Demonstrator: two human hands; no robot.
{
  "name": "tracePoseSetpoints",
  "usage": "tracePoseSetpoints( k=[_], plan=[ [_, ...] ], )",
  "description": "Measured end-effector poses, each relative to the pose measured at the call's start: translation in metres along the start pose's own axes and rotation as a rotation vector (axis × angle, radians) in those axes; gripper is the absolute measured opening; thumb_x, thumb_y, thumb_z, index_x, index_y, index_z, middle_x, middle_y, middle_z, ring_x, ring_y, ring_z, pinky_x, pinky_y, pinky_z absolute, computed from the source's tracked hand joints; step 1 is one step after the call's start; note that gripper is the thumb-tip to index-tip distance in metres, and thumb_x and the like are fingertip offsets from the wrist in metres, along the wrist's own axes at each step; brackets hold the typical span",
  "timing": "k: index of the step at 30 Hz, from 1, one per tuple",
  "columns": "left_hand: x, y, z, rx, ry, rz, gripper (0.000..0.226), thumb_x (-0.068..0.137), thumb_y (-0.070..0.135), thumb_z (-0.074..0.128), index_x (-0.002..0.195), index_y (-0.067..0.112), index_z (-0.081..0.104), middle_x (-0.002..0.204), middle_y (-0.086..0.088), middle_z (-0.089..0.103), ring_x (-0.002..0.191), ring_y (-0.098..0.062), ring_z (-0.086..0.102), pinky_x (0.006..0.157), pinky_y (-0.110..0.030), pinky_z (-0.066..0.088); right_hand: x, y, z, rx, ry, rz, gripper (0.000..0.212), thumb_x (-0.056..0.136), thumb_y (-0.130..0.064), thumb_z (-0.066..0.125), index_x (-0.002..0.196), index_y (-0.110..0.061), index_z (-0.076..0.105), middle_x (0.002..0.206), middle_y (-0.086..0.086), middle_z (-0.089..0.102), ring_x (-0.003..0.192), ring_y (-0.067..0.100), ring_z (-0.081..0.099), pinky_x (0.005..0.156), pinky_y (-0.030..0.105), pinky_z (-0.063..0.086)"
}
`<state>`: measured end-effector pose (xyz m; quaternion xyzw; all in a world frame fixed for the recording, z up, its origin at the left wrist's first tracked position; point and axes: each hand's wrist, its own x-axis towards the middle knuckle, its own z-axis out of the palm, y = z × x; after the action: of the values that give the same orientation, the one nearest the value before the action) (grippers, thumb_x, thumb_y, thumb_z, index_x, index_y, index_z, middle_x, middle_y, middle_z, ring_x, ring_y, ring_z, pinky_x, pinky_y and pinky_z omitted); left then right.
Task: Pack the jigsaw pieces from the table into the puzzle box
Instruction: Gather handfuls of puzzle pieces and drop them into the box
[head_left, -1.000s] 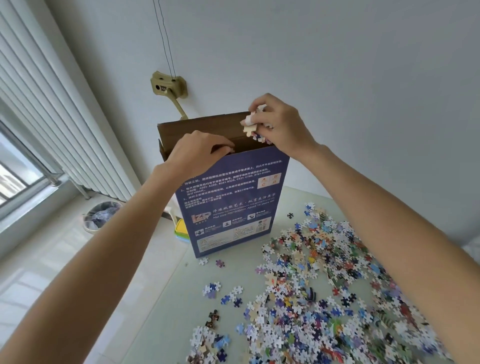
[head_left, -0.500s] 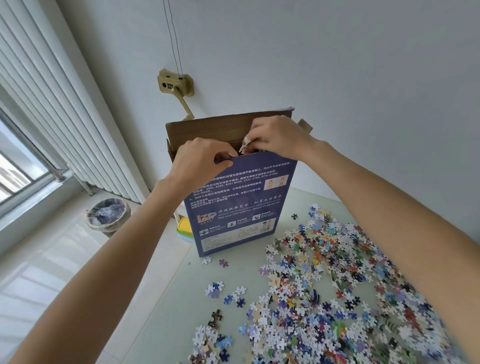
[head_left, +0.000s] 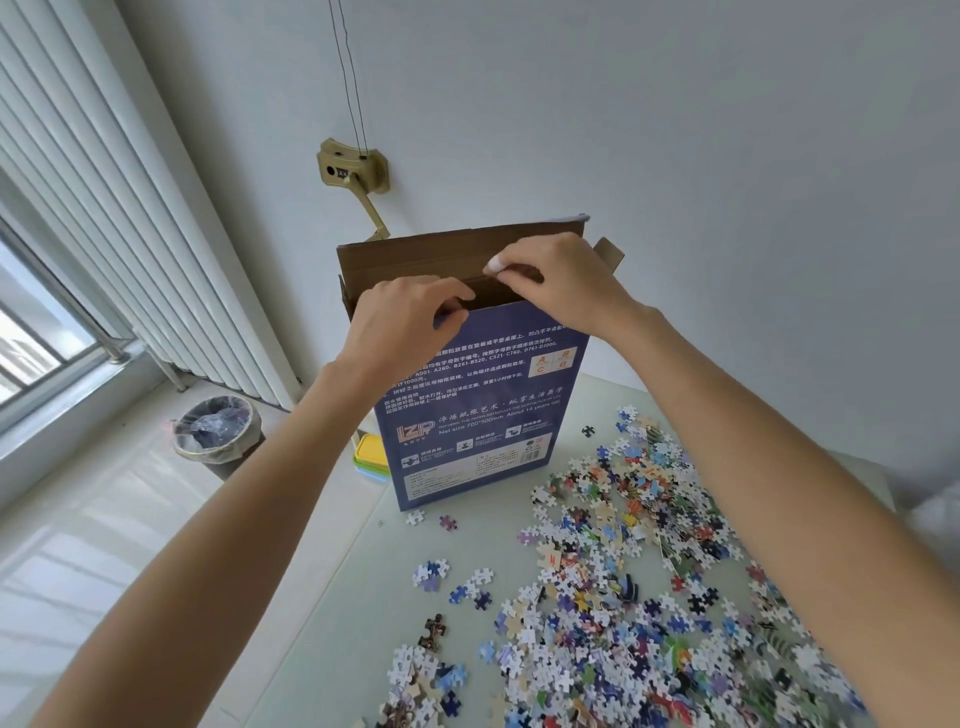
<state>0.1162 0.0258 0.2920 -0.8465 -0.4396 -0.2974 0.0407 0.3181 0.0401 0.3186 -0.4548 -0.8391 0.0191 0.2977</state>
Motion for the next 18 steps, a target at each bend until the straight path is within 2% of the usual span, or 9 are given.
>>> tracePoseSetpoints(
  k=[4, 6, 8, 10, 12, 15, 18],
  plan=[
    [-0.015, 0.010, -0.001, 0.101, 0.228, 0.163, 0.020, 0.091, 0.024, 0.054, 0.105, 0.017, 0.067, 0.093, 0.001, 0.070, 0.090, -0.018, 0.063, 0.061, -0.027, 0.050, -0.053, -0.014, 0.010, 0.018, 0.266, 0.016, 0.021, 0.091, -0.018, 0.057, 0.106, -0.008, 0.068, 0.101, 0.003, 0.071, 0.092, 0.011, 0.065, 0.074, 0.014, 0.049],
    [-0.034, 0.017, 0.005, 0.045, 0.328, 0.277, 0.020, 0.091, 0.022, 0.055, 0.101, 0.012, 0.068, 0.092, -0.002, 0.071, 0.091, -0.018, 0.061, 0.065, -0.024, 0.049, -0.092, -0.020, 0.024, 0.016, 0.362, 0.092, 0.021, 0.090, -0.018, 0.057, 0.104, -0.006, 0.067, 0.098, 0.005, 0.071, 0.089, 0.006, 0.060, 0.074, 0.007, 0.044],
    [-0.060, 0.025, 0.016, -0.064, 0.347, 0.320, 0.020, 0.091, 0.020, 0.055, 0.097, 0.009, 0.070, 0.088, -0.004, 0.071, 0.089, -0.016, 0.059, 0.067, -0.022, 0.049, -0.136, -0.020, 0.045, 0.027, 0.373, 0.187, 0.018, 0.089, -0.013, 0.058, 0.102, -0.005, 0.068, 0.096, 0.005, 0.071, 0.086, 0.004, 0.060, 0.074, 0.009, 0.046],
    [-0.094, 0.031, 0.035, -0.156, 0.256, 0.270, 0.020, 0.091, 0.020, 0.054, 0.096, 0.010, 0.070, 0.084, -0.001, 0.070, 0.083, -0.014, 0.060, 0.065, -0.021, 0.050, -0.182, -0.019, 0.069, 0.061, 0.281, 0.313, 0.019, 0.089, -0.012, 0.057, 0.103, -0.006, 0.068, 0.096, 0.005, 0.071, 0.085, 0.010, 0.065, 0.075, 0.017, 0.051],
    [-0.128, 0.031, 0.058, -0.214, 0.109, 0.138, 0.016, 0.089, 0.020, 0.056, 0.095, 0.013, 0.070, 0.082, 0.002, 0.070, 0.078, -0.013, 0.063, 0.063, -0.022, 0.051, -0.223, -0.016, 0.092, 0.055, 0.132, 0.438, 0.020, 0.087, -0.010, 0.061, 0.106, -0.006, 0.067, 0.100, 0.006, 0.070, 0.091, 0.018, 0.067, 0.082, 0.024, 0.050],
    [-0.174, 0.027, 0.095, -0.311, -0.129, -0.163, 0.016, 0.083, 0.018, 0.063, 0.097, 0.017, 0.071, 0.089, 0.003, 0.071, 0.072, -0.011, 0.063, 0.065, -0.027, 0.056, -0.274, -0.012, 0.121, 0.061, -0.179, 0.646, 0.031, 0.089, -0.015, 0.060, 0.119, -0.008, 0.060, 0.123, 0.005, 0.060, 0.117, 0.021, 0.053, 0.102, 0.028, 0.037],
    [-0.209, 0.015, 0.130, -0.306, -0.372, -0.489, 0.028, 0.083, 0.016, 0.066, 0.111, 0.022, 0.066, 0.105, 0.001, 0.068, 0.083, -0.011, 0.062, 0.080, -0.031, 0.054, -0.308, -0.003, 0.145, 0.076, -0.375, 0.781, 0.042, 0.090, -0.023, 0.058, 0.129, -0.010, 0.051, 0.134, 0.004, 0.048, 0.128, 0.023, 0.039, 0.107, 0.032, 0.031]
  ],
)
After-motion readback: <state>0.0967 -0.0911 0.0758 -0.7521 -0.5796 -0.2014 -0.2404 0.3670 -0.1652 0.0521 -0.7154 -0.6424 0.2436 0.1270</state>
